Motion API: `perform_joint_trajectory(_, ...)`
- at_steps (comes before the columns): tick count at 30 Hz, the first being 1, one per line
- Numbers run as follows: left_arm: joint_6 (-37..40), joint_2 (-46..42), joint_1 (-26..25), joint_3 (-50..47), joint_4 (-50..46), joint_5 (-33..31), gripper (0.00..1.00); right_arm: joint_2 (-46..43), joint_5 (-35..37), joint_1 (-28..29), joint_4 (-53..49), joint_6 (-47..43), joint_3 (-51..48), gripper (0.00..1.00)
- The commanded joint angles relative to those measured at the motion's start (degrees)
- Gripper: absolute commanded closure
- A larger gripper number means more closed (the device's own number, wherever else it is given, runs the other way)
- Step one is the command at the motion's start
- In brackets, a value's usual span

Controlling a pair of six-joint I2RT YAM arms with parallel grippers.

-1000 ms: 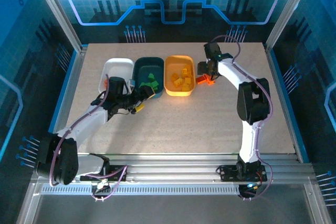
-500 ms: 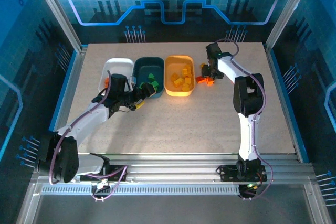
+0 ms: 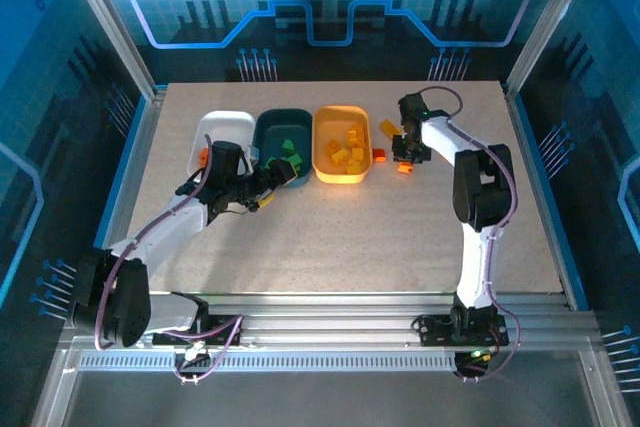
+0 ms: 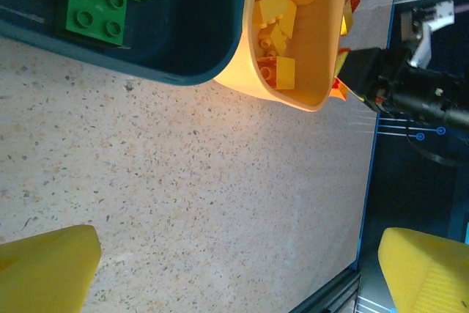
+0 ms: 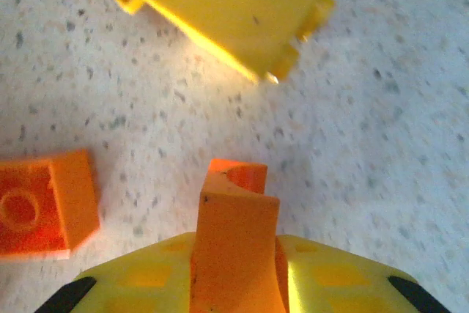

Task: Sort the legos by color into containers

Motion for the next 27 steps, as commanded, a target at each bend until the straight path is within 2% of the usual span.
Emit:
perform_joint_trajectory(1,1.08,-1.86,2.19,0.74,-1.03,-0.04,0.01,-8.71,0.19,0.75,1.64,1.39,-2.29,0.72)
perform_joint_trajectory(3,0.2,-2.01,5.03,0.38,-1.11,1.03,0.01,-12.06,0.7,2.23,2.24,2.1,-3.58,0.72)
perform_joint_trajectory(6,-3.24,-2.51,13.16,-1.33,-1.1,3.01,0.01,-15.06,0.78,6.87,3.31,3.19,-3.85,0.72)
perform_joint_trajectory(8,-7.56,-3.36,19.15,-4.07,1.56,4.87,0.01,-15.01,1.1,11.34,3.65,3.73,-2.22,0.72)
perform_joint_trajectory(11,-11.96,-4.63,25.13,-7.95,4.4,5.95,0.01,-12.5,0.46,17.81,4.66,5.12,1.75,0.72)
perform_joint_trajectory(16,-12.92,-6.26,26.44,-12.39,4.63,7.27,0.01,-5.23,-3.12,27.28,9.5,5.79,9.73,0.72)
perform_joint_trajectory(20,-11.98,-8.79,26.81,-14.73,2.71,6.93,0.01,3.6,-5.96,32.8,10.01,5.67,20.65,0.72)
perform_joint_trajectory(23,-11.86,-10.95,27.14,-16.21,1.84,6.64,0.01,10.13,-6.79,35.27,8.52,4.88,29.83,0.72)
perform_joint_trajectory(27,-11.33,-15.15,29.72,-17.45,-2.46,3.81,0.01,16.49,-8.8,36.86,9.52,4.26,37.32,0.73)
